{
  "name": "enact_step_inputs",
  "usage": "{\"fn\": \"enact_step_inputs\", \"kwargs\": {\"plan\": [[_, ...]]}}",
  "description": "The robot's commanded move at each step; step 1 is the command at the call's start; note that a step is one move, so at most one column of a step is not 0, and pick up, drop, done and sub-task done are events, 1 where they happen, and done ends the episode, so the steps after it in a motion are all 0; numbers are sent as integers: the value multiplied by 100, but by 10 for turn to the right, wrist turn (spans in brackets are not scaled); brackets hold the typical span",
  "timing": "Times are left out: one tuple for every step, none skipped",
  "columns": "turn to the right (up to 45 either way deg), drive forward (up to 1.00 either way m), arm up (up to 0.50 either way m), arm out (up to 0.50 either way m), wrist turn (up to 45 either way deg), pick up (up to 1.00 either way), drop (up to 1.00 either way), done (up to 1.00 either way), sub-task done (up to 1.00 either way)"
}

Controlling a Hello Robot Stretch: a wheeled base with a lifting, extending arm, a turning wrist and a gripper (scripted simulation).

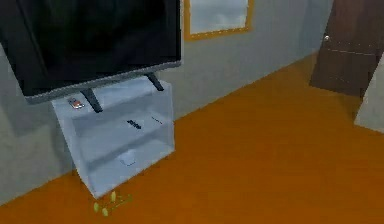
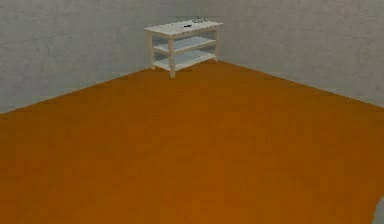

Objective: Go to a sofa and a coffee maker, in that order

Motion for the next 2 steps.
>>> {"fn": "enact_step_inputs", "kwargs": {"plan": [[450,0,0,0,0,0,0,0,0],[390,0,0,0,0,0,0,0,0]]}}
